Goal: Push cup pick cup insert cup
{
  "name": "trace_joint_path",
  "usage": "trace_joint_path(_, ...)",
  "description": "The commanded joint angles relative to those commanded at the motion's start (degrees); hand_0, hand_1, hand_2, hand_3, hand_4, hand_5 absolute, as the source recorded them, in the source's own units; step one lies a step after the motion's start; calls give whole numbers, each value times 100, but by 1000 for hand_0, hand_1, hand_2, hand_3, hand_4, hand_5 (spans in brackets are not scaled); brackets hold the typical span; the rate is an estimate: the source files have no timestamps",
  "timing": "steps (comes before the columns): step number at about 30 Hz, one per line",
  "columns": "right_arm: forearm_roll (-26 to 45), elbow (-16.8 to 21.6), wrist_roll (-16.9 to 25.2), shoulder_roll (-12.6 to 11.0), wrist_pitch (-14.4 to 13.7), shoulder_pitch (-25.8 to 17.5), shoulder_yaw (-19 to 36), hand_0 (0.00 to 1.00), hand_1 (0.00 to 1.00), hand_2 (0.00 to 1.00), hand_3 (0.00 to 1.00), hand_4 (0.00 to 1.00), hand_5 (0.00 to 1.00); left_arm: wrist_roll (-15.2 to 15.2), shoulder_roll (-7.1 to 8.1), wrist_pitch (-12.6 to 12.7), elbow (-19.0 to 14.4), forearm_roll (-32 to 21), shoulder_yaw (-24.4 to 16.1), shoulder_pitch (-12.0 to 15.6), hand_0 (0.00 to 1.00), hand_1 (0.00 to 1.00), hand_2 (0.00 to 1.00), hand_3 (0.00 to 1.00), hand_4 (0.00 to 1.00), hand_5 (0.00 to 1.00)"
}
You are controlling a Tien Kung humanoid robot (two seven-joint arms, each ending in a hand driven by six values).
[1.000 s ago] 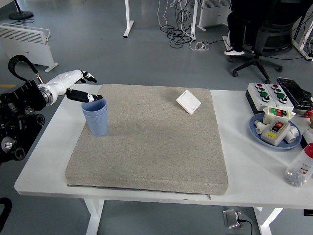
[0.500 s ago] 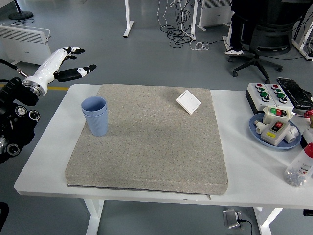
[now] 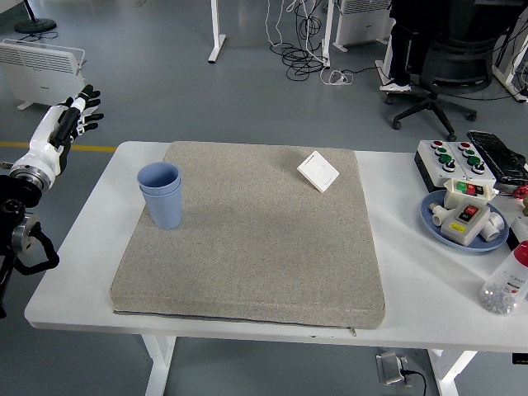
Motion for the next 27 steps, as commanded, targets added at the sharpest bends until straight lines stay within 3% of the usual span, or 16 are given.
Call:
trace_joint_path(5,-28,0,7,5,-4,-26,49,752,627,621,559,71,436,-24,-74,-116,-328,-1192,-278,520,782,782,872,798,639,998)
trace_joint_path(11,-48,0,22,16,-10,-38,123,752,627,620,559,72,437,-233,-306,-218,-762,-2446,-623,1346,790,803,892,823,644,998)
trace_joint_path(15,-61,0,33,7,-6,-14,147,752,627,620,559,72,437,-328,-603,-102,-1107,-2404,-934,1967,790,803,892,823,644,998)
trace_joint_path(17,-86,0,34,1,-6,1,168,752,627,621,559,71,437,-430,-907,-97,-1317,-2297,-1189,2331,786,806,891,827,649,998)
trace_joint_path(18,-87,0,35,2,-7,3,172,752,627,621,559,71,437,-443,-981,-101,-1358,-2274,-1241,2422,786,806,891,827,649,998)
trace_joint_path(21,-103,0,40,0,-2,17,185,752,627,621,559,71,437,-411,-1401,-136,-1585,-1872,-1549,2787,786,806,891,827,649,998)
trace_joint_path(22,-111,0,40,-1,-2,19,187,752,627,622,559,71,437,-406,-1470,-142,-1609,-1799,-1592,2827,793,810,894,829,655,998)
trace_joint_path(24,-125,0,41,-6,1,22,200,752,627,622,559,71,437,-367,-1748,-168,-1755,-1453,-1841,2958,793,810,894,829,655,998)
trace_joint_path(27,-152,0,37,-10,4,25,203,752,627,622,559,71,437,-261,-1888,-259,-1901,-1179,-1979,3094,793,810,894,829,655,998)
